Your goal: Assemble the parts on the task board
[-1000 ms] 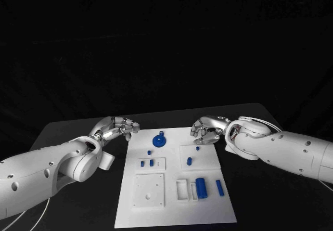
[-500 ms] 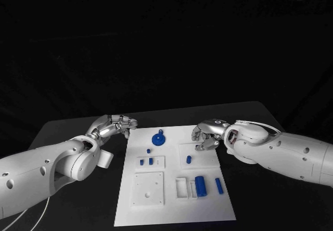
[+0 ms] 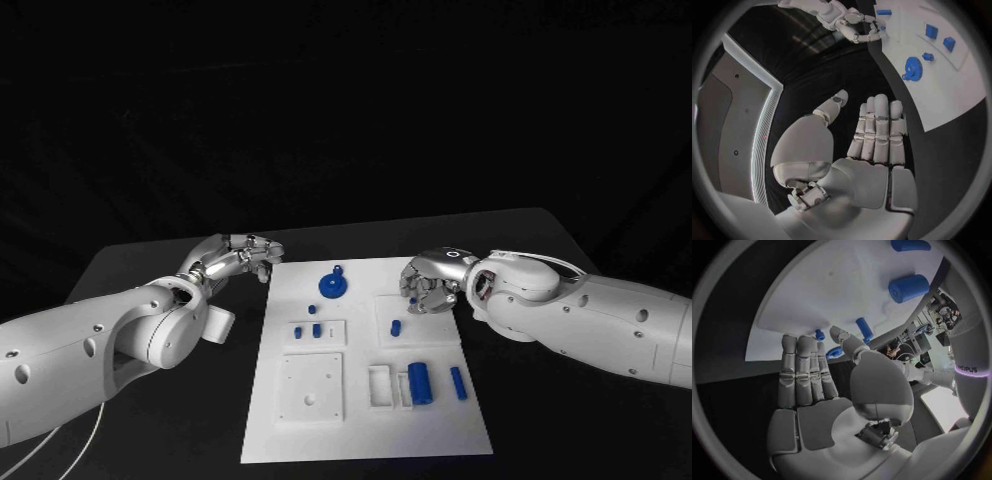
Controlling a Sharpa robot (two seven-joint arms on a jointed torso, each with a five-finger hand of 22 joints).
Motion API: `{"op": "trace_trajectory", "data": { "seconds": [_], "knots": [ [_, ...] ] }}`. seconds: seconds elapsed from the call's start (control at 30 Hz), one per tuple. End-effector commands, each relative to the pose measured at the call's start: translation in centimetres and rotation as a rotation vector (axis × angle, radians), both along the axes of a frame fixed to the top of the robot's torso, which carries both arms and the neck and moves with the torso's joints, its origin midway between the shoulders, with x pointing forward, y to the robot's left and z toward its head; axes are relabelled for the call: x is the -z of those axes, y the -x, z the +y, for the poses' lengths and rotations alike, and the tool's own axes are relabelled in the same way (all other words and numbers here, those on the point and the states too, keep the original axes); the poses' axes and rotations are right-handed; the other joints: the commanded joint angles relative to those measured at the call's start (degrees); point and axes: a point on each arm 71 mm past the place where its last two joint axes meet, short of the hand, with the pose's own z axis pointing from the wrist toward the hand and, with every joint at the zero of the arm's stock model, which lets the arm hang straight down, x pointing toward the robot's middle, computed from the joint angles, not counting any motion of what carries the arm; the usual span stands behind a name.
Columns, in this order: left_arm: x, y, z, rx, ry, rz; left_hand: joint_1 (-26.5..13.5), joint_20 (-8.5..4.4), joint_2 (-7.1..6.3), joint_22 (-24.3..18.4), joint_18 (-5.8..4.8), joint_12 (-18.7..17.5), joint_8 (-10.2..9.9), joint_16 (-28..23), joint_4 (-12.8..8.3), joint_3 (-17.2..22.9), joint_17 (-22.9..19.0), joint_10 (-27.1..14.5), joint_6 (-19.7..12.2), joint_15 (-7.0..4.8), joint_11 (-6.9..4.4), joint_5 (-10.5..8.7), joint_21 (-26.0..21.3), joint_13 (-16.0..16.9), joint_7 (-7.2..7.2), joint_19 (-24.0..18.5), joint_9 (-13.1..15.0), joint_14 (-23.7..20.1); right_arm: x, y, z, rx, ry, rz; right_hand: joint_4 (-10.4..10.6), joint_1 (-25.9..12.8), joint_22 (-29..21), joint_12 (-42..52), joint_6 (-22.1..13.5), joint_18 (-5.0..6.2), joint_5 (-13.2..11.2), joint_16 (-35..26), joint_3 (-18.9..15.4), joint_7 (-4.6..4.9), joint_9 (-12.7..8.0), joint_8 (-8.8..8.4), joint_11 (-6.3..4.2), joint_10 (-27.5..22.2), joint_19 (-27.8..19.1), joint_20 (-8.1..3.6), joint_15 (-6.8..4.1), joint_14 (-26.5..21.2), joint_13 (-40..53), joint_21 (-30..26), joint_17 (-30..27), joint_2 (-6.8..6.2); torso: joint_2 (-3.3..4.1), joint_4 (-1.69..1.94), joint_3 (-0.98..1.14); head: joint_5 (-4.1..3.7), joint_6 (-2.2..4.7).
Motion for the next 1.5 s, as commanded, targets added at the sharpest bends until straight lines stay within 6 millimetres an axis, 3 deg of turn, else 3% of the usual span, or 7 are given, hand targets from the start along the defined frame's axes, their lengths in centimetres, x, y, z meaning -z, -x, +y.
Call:
{"op": "trace_trajectory", "data": {
  "seconds": [0.03,0.1,0.17,0.27,0.8,1.03,1.5],
  "knots": [
    [-0.1,0.0,0.0,0.005,0.013,-0.002,-0.16,-1.19,0.25,-0.07,0.78,-0.39,-0.34,-0.2,0.04,-0.13,-0.01,-0.12,-0.48,0.39,0.33,0.28,-0.28,-0.02,-0.09,-0.12,-0.06,-0.11,0.2,0.1,0.2,-0.012,0.058,-0.017,0.42,1.23,1.25,0.68,1.1,1.87,-3.86,0.54,4.11,-0.29,0.85,0.49,-0.24,0.97,0.64,-0.26,-0.52,0.34,1.96,0.82,0.76,-0.45,0.03,-0.02,0.04,-0.05,-0.18],
    [-0.1,0.0,0.0,0.009,0.013,0.001,-0.05,-1.18,0.38,-0.08,0.79,-0.44,-0.34,-0.27,0.01,-0.06,0.01,-0.15,-0.52,0.4,0.35,0.47,-0.33,-0.01,-0.08,-0.11,-0.07,-0.1,0.4,0.1,0.3,-0.02,0.077,-0.021,0.82,1.26,1.28,0.78,1.47,1.87,-5.17,0.57,7.72,-0.43,1.4,0.5,-0.36,1.08,0.71,-0.31,-0.61,0.41,3.31,1.31,1.23,-1.21,0.02,-0.02,0.08,-0.01,-0.26],
    [-0.1,0.0,0.0,0.008,0.013,0.0,0.52,-1.06,1.11,0.0,0.77,-0.58,-0.22,-0.56,-0.16,0.4,0.19,-0.15,-0.63,0.5,0.41,4.36,-0.53,0.11,-0.03,-0.04,-0.07,0.0,0.4,0.2,0.3,-0.025,0.084,-0.025,0.71,2.06,1.32,1.03,2.2,1.87,-6.19,0.65,10.18,-0.74,1.83,0.74,-0.64,1.61,0.82,-0.4,-0.83,0.6,4.25,1.79,1.55,-1.34,0.01,-0.02,0.09,0.03,-0.26],
    [-0.1,0.0,0.1,0.009,0.013,0.003,0.78,-1.01,1.46,0.13,0.76,-0.7,-0.16,-0.78,-0.43,0.51,0.35,-0.22,-0.77,0.54,0.46,6.24,-0.65,0.2,0.0,-0.04,-0.1,-0.01,0.5,0.2,0.4,-0.028,0.093,-0.027,0.68,2.02,1.33,1.01,2.66,1.87,-6.23,0.75,11.62,-0.91,2.17,0.79,-0.8,1.9,0.88,-0.5,-0.98,0.82,5.07,2.4,1.92,-1.41,0.02,-0.04,0.1,0.18,-0.38],
    [0.0,-0.1,0.4,0.001,0.006,0.004,0.6,-0.93,1.38,0.21,0.7,-0.86,-0.16,-0.99,-0.51,0.29,0.45,-0.4,-0.96,0.63,0.56,5.98,-0.78,0.25,0.08,-0.13,-0.14,-0.14,0.7,0.3,0.7,-0.041,0.108,-0.033,0.73,1.01,1.29,0.41,3.42,1.87,-5.9,0.71,13.14,-1.18,2.71,0.67,-0.92,2.25,0.71,-0.62,-1.08,1.0,6.45,3.39,2.6,-1.41,0.04,-0.05,0.07,-0.07,-0.59],
    [0.0,-0.2,0.4,-0.001,0.005,0.005,0.61,-0.93,1.45,0.23,0.71,-0.87,-0.16,-1.0,-0.51,0.31,0.48,-0.42,-0.99,0.63,0.56,5.97,-0.8,0.26,0.09,-0.12,-0.14,-0.13,0.9,0.5,1.2,-0.055,0.142,-0.049,1.63,1.84,1.32,-0.37,5.65,1.87,-11.1,1.53,18.74,-1.95,3.47,0.8,-1.74,4.44,1.35,-1.33,-1.84,2.08,8.17,5.8,4.48,-0.8,0.0,0.02,0.09,-0.19,-0.86],
    [0.0,-0.2,0.4,-0.004,0.005,0.002,0.56,-0.92,1.49,0.25,0.71,-0.9,-0.16,-1.02,-0.48,0.29,0.52,-0.45,-1.03,0.64,0.58,5.94,-0.82,0.28,0.1,-0.12,-0.15,-0.12,0.7,0.5,1.4,-0.037,0.171,-0.122,1.86,1.5,1.16,-1.29,7.64,1.87,-8.73,2.0,21.88,-2.83,5.5,1.24,-2.8,7.61,3.43,-2.85,-2.95,4.82,9.91,9.13,6.33,-2.68,0.0,0.03,0.11,-0.23,-1.17]
  ]
}}
